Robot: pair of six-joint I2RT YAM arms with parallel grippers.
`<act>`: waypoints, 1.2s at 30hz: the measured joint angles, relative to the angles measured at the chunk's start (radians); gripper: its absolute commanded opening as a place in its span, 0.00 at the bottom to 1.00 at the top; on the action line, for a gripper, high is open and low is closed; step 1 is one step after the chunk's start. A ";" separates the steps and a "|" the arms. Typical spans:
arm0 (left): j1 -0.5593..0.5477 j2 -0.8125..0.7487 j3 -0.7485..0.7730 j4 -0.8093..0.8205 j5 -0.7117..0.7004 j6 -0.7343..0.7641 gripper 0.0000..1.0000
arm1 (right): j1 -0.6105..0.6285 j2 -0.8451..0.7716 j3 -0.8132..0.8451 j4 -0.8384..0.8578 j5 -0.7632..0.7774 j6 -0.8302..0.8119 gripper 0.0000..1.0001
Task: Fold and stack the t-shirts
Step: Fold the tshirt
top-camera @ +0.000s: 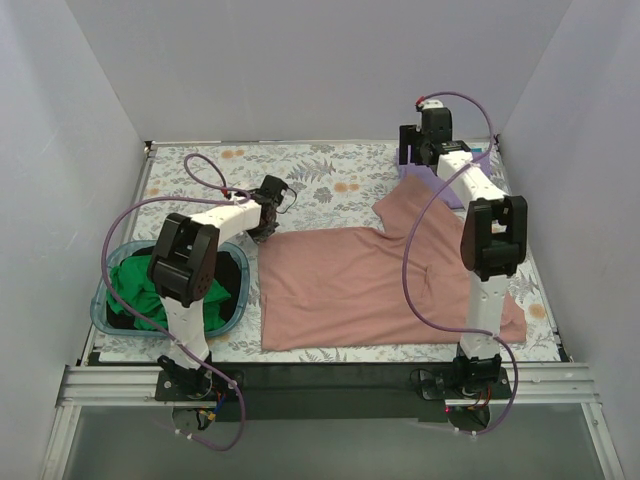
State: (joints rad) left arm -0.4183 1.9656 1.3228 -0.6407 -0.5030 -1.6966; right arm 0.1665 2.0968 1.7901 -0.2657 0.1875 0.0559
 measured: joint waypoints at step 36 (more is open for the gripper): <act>0.000 -0.045 -0.068 0.069 0.035 0.021 0.00 | 0.072 0.075 -0.061 -0.054 0.131 0.016 0.01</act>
State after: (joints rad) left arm -0.4179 1.9209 1.2545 -0.5716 -0.4675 -1.6760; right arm 0.2382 2.1719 1.7294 -0.3195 0.3183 0.0723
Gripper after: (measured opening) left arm 0.014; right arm 0.025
